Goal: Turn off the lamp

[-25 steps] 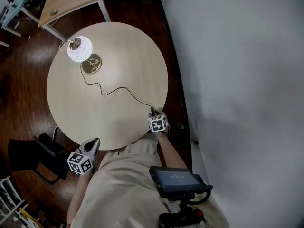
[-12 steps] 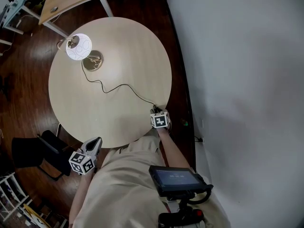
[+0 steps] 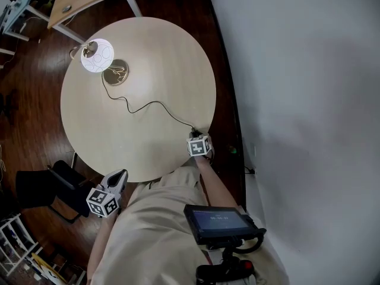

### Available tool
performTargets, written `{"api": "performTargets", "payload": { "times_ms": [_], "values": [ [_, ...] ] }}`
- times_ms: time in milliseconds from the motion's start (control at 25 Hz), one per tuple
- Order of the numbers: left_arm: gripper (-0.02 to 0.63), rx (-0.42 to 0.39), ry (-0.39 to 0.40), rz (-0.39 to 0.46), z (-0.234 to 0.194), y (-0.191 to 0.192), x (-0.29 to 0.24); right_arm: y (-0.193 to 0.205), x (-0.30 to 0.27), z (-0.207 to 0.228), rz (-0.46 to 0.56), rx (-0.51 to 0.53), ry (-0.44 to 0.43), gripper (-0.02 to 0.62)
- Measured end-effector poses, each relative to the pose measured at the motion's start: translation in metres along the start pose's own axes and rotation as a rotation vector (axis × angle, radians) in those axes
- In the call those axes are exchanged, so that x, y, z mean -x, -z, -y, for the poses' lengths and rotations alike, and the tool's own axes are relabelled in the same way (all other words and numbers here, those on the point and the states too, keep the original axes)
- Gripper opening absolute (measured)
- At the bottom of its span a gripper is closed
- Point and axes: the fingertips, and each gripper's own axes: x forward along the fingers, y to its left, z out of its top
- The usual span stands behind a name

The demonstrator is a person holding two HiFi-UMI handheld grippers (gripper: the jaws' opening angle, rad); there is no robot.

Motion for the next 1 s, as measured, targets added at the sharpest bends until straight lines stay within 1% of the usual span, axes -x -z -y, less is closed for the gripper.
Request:
{"api": "performTargets", "payload": {
  "times_ms": [200,360,680,1000],
  "values": [
    [-0.008,-0.021,0.004,-0.011,0.0012,0.0000,-0.0017,-0.0050,-0.0030,-0.0005,-0.026,0.037,0.048,0.104],
    [-0.008,-0.035,0.009,-0.015,0.0029,-0.0009,-0.0016,-0.0048,-0.0031,-0.0010,-0.037,0.052,0.068,0.100],
    [-0.008,-0.021,0.014,-0.020,-0.0004,0.0024,0.0008,0.0014,-0.0067,-0.0054,-0.041,0.129,0.109,0.098],
    [-0.008,-0.015,0.020,-0.032,-0.0025,0.0063,0.0020,0.0030,-0.0107,-0.0093,-0.023,0.144,0.131,0.095]
  ]
}}
